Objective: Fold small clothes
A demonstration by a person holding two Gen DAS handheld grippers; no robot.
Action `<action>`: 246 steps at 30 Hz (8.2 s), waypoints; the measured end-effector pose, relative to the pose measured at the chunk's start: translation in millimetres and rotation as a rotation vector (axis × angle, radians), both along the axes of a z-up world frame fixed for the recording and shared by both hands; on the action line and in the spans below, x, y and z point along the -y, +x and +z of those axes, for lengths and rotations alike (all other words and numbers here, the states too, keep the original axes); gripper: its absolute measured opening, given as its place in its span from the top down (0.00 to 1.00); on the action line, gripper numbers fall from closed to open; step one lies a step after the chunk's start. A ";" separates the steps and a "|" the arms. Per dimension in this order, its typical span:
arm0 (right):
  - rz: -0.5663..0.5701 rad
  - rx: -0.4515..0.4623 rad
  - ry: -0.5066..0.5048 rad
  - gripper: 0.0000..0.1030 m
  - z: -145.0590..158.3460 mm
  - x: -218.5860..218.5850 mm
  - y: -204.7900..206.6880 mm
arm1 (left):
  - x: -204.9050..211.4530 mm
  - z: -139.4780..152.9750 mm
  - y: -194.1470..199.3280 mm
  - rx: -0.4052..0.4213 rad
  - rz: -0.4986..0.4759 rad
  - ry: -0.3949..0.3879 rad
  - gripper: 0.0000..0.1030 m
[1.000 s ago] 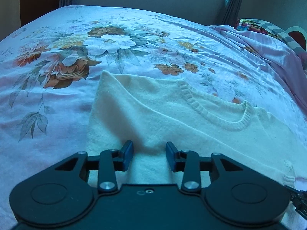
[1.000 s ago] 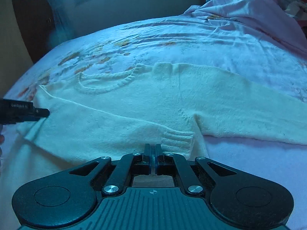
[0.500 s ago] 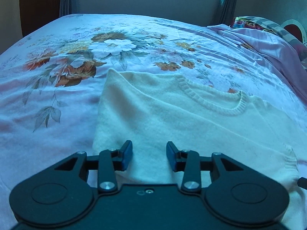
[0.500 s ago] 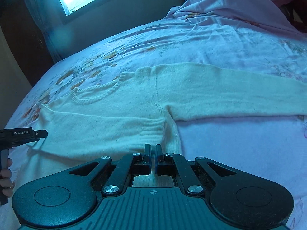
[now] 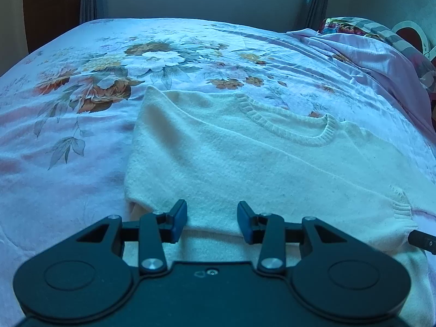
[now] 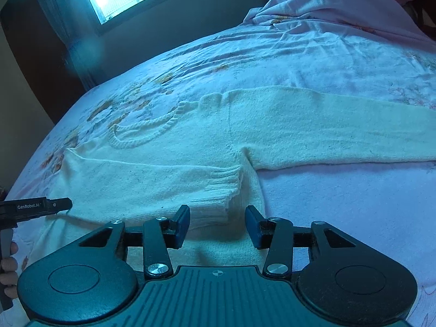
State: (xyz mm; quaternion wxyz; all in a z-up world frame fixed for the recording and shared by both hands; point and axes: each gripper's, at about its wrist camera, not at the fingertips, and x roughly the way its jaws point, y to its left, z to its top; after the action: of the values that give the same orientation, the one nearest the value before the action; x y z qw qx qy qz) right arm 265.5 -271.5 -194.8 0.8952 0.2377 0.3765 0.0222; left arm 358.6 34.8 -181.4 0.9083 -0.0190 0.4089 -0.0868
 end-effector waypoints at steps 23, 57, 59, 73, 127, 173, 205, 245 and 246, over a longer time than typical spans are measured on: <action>0.060 -0.001 -0.071 0.91 10.8 -17.4 13.4 | 25.2 1.9 -8.6 0.012 -0.050 0.036 0.56; -0.732 -0.145 -0.031 0.68 -22.2 248.9 -54.4 | 83.8 0.4 -28.2 -0.006 -0.033 0.085 0.30; -0.763 -0.137 -0.031 0.68 -24.5 255.8 -51.4 | 79.9 -0.8 -27.2 -0.003 -0.026 0.089 0.30; -0.436 0.191 -0.015 0.95 44.6 162.4 2.4 | 52.4 12.2 -25.2 0.026 -0.007 0.015 0.44; 0.204 0.176 0.059 0.39 27.9 -81.6 -24.0 | -56.0 -9.5 -62.6 -0.174 0.097 -0.546 0.70; 0.087 0.109 -0.072 0.39 19.1 -59.0 24.6 | -37.8 0.0 -50.8 -0.025 0.125 -0.363 0.87; 0.132 0.132 -0.067 0.39 26.3 -75.8 4.9 | -84.1 -28.6 -67.1 -0.132 0.323 -0.611 0.70; 0.183 0.008 -0.124 0.39 28.5 -74.3 -88.8 | -63.1 7.0 -154.2 -0.140 0.118 -0.289 0.49; 0.191 0.006 -0.127 0.39 28.7 -75.3 -99.4 | -62.9 5.8 -164.2 -0.149 0.113 -0.291 0.49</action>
State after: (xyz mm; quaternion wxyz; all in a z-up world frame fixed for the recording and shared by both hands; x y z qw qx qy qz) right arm 166.0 -196.2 -166.1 0.9032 0.1436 0.3956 0.0841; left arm 194.4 97.7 -175.6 0.8665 -0.1795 0.4567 -0.0922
